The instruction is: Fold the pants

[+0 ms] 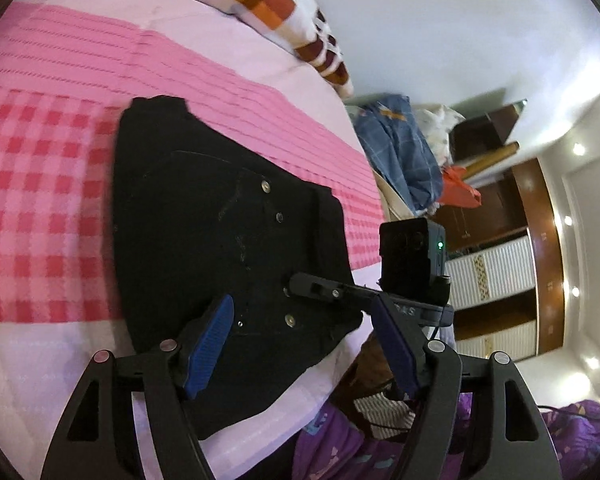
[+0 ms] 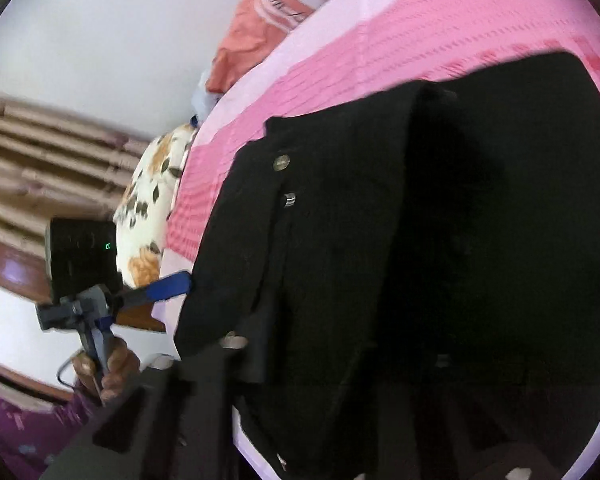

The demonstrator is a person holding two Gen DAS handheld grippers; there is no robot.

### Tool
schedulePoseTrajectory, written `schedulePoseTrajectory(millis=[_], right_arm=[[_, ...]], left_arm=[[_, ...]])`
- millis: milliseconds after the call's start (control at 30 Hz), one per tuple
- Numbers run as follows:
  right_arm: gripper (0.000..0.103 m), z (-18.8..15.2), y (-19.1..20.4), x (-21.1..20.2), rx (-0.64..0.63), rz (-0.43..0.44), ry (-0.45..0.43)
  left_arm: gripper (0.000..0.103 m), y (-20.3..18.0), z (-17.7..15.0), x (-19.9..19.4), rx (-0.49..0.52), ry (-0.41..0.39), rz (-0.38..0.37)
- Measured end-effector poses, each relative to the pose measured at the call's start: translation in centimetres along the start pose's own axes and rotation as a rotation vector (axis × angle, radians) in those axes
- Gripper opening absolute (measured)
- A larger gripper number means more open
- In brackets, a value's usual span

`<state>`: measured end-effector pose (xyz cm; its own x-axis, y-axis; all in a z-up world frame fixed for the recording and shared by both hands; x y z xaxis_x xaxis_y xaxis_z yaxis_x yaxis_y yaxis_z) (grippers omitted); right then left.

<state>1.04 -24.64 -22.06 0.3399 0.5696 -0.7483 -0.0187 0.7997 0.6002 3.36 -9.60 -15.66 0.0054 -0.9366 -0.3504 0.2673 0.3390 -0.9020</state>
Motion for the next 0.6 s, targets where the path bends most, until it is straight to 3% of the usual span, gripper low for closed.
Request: schedulePoseTrajectory(millis=[200,367,467,533,600], right_arm=[[0.011,0.8,0.8,-3.5,0.020,0.049,-0.079],[0.011,1.9,2.6,-6.7,-0.053,0.037,-0.135],[0.011,1.4,2.1,-5.7,-0.084,0.025,-0.072],[0.016,0.4,0.3,-3.8,-0.017,0.010,0.004],[0.019,-0.7,-1.4,-3.2,0.046,0.010,0.024]], left_arm=[[0.072,-0.1,0.5,0.5,-0.022,-0.012,0.005],[0.074,-0.9,0.7,1.4,-0.011,0.003,0.004],[0.075,-1.1,0.7,2.1,-0.006,0.011,0.003],[0.075,-0.9,0.7,2.4,-0.013,0.016,0.008],[0.075,-0.5,0.6,2.6,-0.034,0.021,0.011]])
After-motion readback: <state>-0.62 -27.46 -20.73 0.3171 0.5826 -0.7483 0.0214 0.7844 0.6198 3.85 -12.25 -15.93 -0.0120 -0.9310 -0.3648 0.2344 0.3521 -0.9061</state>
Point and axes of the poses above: each gripper's, at about its wrist camera, not at the fingertips, and x roughly the way its jaws point, y to its left, z to its top, the point moved 7 cm from there along x, roughly the way its jaws point, and after that the axes turned 14 degrees about -z, right-handed, at the moved point
